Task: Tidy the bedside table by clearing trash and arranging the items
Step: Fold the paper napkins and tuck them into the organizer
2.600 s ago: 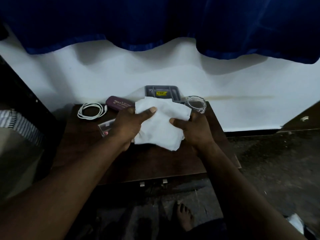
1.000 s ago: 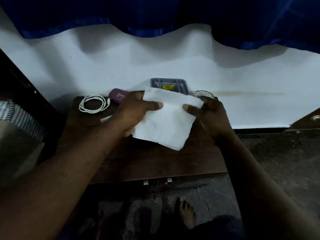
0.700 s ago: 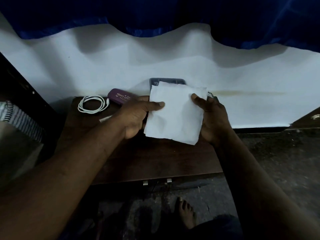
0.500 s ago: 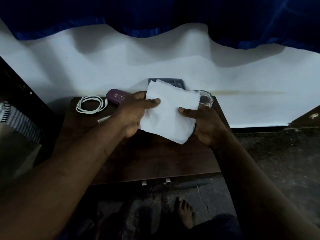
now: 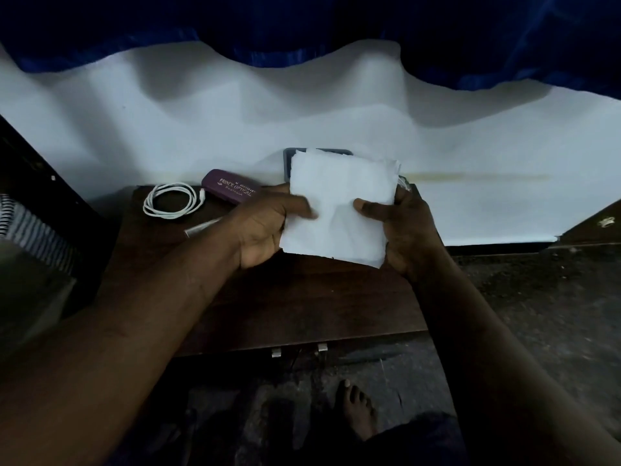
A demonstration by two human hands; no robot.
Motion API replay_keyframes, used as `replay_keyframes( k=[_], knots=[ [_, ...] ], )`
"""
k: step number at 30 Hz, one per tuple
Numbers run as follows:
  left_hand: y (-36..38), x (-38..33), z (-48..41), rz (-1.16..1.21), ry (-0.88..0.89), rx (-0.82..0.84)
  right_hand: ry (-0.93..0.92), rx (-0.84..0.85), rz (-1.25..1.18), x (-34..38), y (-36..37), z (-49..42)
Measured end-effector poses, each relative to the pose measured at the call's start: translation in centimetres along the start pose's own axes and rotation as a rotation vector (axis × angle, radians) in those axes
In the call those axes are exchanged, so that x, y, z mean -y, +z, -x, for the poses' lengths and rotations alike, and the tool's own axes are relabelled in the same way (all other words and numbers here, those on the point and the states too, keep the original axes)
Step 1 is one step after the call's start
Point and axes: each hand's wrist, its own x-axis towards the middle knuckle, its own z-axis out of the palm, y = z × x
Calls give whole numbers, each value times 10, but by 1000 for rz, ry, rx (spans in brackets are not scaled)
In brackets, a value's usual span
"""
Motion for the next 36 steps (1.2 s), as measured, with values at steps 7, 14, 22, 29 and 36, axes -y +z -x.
replay_keyframes(
  k=[7,14,22,29,36],
  knots=[
    [-1,0,-5,-33,60,-174,76,151,-13,-1,0,2],
    [-7,-3,-9,-103,108,-225,83,92,3,-3,1,-3],
    [-9,6,-15,-102,145,-259,83,76,64,-4,3,-1],
    [-12,5,-17,-136,96,-232,40,5,186,-6,-1,-4],
    [-4,10,-16,-303,200,-284,-242,-212,746,0,16,3]
  ],
)
